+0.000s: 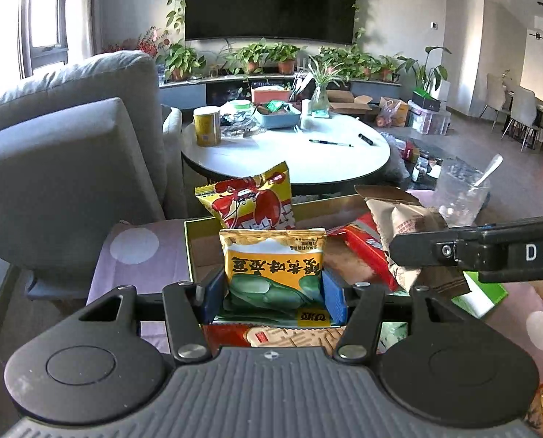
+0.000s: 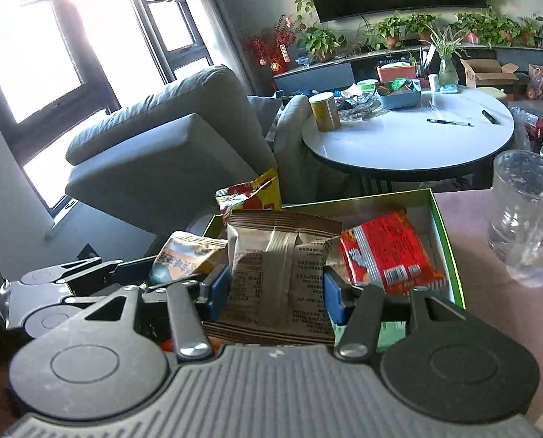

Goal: Organize snacks
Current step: 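Lower the chip bag into the box with the left while the right drops the pastry in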

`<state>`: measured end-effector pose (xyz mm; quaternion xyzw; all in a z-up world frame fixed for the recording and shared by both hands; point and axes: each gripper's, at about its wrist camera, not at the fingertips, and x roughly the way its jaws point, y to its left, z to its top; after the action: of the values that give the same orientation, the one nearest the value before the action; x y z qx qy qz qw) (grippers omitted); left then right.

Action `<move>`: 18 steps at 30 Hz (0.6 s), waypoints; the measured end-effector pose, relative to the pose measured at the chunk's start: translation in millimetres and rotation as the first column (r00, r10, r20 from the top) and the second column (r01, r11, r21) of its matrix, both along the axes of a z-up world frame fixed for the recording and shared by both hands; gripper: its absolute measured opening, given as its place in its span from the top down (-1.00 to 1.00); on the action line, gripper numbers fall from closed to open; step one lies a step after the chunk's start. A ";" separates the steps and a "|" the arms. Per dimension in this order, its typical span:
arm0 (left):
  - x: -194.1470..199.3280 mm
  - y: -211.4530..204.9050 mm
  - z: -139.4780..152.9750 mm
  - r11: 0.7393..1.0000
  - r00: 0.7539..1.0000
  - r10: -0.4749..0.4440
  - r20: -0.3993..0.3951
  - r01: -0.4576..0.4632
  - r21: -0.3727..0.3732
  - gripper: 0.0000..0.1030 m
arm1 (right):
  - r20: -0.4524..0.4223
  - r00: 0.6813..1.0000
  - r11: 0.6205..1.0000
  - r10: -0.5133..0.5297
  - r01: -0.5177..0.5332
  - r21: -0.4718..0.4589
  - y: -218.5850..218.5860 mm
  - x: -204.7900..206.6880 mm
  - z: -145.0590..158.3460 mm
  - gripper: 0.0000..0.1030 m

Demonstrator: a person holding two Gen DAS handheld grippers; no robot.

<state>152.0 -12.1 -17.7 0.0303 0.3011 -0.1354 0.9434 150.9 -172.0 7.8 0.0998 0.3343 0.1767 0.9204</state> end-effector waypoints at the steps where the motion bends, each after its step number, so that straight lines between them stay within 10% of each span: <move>1: 3.1 -0.3 -2.0 1.000 1.000 0.002 -0.006 -0.002 -0.002 -0.02 | -0.005 1.000 1.000 -0.003 0.003 0.001 0.1 3.8 -1.1 -0.04; 18: 28.9 2.2 -22.3 0.999 0.998 0.035 -0.059 -0.034 0.007 -0.28 | -0.055 0.997 0.998 -0.057 0.058 0.014 2.5 40.7 -23.4 -0.13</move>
<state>180.9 -10.0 -40.0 0.0236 0.3300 -0.1191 0.9362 191.6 -169.4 -15.5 0.1214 0.3551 0.1498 0.9147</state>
